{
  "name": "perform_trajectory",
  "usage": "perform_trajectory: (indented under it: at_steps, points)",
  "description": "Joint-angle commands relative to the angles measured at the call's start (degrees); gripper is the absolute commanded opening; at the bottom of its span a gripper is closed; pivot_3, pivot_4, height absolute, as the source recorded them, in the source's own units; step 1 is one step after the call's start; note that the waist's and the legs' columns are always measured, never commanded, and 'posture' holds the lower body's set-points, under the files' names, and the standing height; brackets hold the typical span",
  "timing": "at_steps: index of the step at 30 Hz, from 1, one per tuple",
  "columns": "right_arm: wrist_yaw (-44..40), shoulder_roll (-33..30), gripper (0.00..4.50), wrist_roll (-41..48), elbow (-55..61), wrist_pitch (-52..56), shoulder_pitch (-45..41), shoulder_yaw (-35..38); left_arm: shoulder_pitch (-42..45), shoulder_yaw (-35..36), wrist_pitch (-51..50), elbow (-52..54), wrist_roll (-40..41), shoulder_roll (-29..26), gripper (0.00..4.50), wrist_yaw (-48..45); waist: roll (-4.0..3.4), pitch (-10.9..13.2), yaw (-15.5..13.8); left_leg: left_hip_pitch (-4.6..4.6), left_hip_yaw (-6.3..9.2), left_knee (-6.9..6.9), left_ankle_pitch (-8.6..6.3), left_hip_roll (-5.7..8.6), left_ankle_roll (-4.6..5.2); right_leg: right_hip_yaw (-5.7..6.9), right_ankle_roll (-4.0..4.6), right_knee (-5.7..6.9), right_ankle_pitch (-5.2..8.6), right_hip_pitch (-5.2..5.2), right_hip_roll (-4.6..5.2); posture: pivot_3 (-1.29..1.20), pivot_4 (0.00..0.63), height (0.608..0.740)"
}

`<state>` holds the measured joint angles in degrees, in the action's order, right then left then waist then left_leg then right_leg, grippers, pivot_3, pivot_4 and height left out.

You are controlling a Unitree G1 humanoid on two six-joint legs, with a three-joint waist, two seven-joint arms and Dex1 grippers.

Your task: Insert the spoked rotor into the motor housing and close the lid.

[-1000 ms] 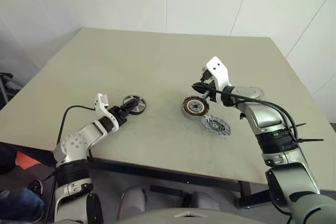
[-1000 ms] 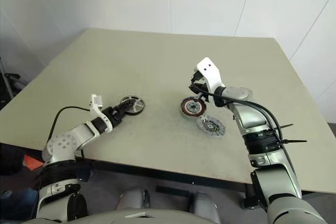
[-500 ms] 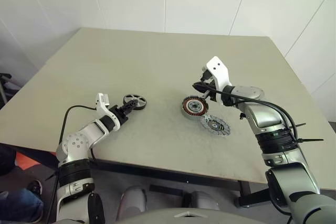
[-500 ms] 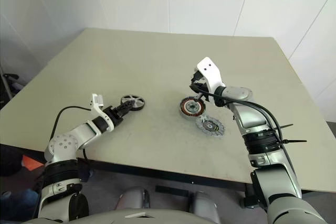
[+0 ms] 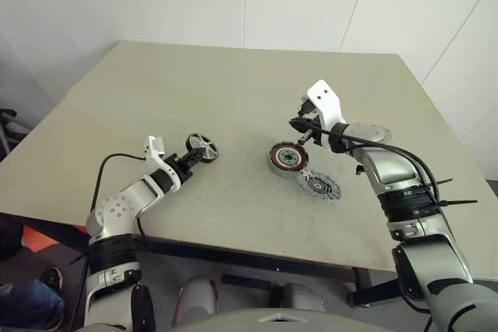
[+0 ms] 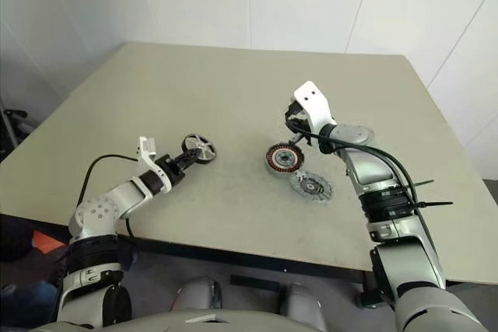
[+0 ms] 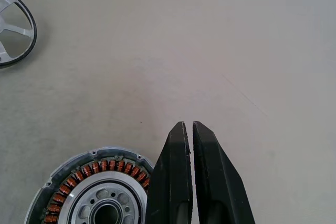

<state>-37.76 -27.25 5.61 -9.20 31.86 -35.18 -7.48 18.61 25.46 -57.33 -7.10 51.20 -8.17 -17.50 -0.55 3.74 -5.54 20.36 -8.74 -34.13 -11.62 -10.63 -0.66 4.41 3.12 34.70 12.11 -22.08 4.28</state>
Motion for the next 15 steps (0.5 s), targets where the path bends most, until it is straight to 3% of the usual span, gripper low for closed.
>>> perform_trajectory:
  at_steps: [1,8,15]
  points:
    - [1.6,-0.3,0.19,-1.1,-0.6,-1.5,-2.0,1.3,3.5,0.9,-0.9,1.6,5.1,1.4,0.36,-0.4,0.03,0.0,-0.1,0.04,0.00,0.00,0.00,0.00,0.00,0.00,0.01,0.00,0.00,-0.02,0.00,0.00,0.000,0.740]
    - [8.5,-1.4,0.19,-5.0,-10.4,-4.7,-6.1,3.2,13.7,1.5,-6.8,-4.5,15.2,7.4,0.36,0.8,0.09,0.1,-0.1,0.15,-0.01,-0.10,0.04,0.06,-0.06,0.00,0.22,0.03,-0.13,-0.06,0.02,0.00,0.000,0.740]
    - [18.7,-2.4,0.19,-6.8,-16.5,-7.0,-9.4,8.4,18.8,-5.2,-9.3,-14.1,11.7,9.1,0.36,-3.0,0.09,0.1,0.0,0.81,0.00,-0.09,0.08,0.11,-0.08,0.00,0.37,0.08,-0.23,-0.70,0.00,0.00,0.000,0.740]
